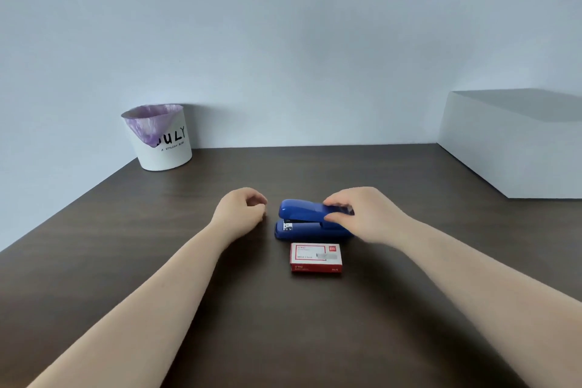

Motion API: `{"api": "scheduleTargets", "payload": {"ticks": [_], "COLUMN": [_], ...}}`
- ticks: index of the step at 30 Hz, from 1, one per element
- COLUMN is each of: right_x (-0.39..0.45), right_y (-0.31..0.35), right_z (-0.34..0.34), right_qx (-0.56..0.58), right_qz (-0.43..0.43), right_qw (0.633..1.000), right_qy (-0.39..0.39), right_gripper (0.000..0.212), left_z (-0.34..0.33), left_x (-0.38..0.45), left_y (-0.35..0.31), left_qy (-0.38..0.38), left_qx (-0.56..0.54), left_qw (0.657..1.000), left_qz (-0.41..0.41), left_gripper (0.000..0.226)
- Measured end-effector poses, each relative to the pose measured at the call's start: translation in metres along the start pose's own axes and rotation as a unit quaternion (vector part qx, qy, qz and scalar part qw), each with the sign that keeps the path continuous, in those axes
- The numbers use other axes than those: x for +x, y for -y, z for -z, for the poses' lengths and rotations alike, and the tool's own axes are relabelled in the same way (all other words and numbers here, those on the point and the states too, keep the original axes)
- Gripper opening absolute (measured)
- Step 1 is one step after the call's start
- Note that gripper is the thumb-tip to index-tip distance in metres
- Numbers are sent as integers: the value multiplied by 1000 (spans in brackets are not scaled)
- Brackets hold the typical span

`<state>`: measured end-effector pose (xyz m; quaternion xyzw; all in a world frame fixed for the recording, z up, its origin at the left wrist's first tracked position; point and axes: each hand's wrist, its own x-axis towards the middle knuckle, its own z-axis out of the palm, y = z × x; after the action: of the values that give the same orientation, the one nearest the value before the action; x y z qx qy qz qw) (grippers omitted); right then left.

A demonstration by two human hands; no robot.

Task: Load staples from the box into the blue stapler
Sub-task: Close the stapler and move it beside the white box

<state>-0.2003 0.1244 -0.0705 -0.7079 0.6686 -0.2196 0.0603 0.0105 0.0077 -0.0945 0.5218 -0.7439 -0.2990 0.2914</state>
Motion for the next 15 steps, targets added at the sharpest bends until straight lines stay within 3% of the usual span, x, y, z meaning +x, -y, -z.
{"api": "scheduleTargets", "payload": {"ticks": [5, 15], "right_x": [-2, 19], "right_y": [-23, -131], "right_z": [1, 23], "right_qx": [-30, -120], "right_qz": [-7, -149], "right_qw": [998, 967], "right_qy": [-50, -166], "right_gripper": [22, 23], "left_z": [-32, -101], "left_x": [35, 94], "left_y": [-24, -93], "left_qy": [-36, 58], "left_qx": [78, 120], "left_qw": [996, 985], "left_qz": [-8, -106], "left_gripper": [27, 22]}}
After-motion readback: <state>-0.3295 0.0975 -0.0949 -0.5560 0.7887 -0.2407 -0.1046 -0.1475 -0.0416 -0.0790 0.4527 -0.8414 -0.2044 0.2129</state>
